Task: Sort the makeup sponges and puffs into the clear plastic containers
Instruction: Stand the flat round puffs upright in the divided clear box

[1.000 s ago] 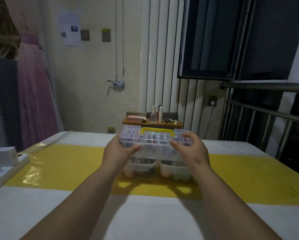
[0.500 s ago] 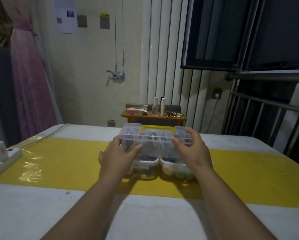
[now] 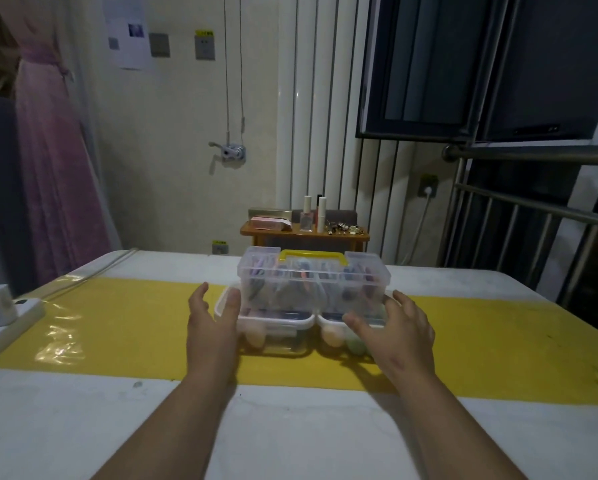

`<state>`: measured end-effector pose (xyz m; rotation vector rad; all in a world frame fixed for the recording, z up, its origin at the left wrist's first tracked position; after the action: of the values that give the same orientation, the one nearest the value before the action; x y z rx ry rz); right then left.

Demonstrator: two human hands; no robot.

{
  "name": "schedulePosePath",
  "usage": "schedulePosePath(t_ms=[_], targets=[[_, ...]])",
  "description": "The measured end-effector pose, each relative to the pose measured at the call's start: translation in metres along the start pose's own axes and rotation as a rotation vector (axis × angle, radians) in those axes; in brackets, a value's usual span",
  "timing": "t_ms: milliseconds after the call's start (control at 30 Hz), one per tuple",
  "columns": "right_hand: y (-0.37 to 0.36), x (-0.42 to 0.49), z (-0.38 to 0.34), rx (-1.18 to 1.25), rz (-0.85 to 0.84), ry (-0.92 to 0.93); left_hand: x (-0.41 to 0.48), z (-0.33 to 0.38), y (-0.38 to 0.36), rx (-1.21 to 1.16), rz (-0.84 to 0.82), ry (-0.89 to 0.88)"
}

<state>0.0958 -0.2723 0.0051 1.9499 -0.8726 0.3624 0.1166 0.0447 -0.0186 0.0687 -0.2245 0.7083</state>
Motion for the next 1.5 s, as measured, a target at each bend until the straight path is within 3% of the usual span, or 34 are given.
schedulePosePath(t_ms=[233,367,733,933,1500], targets=[[-0.001,-0.002,-0.002,-0.057,-0.094,0.01,0.0,-0.002,-0.016,0.054,-0.31,0.021],[-0.005,0.001,0.0,-0.116,-0.109,0.025,0.003,-0.007,-0.016,0.148,-0.403,-0.024],[0.0,0.016,0.011,-0.069,-0.077,0.007,0.0,-0.007,-0.029,0.25,-0.421,-0.132],[0.014,0.025,0.029,-0.176,-0.075,0.014,-0.019,0.001,-0.052,0.264,-0.442,-0.203],[0.082,0.062,0.148,-0.218,-0.085,-0.11,-0.109,0.024,-0.165,0.28,-0.523,-0.314]])
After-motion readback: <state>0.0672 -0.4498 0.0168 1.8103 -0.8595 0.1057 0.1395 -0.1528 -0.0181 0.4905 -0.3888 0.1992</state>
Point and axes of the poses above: each hand's wrist, its own x-axis towards the middle knuckle, its own y-axis out of the back of the hand, z = x × y, the point moved 8 cm from there along x, towards the middle knuckle, and after that the axes turned 14 degrees about z, right-handed, at the moved point
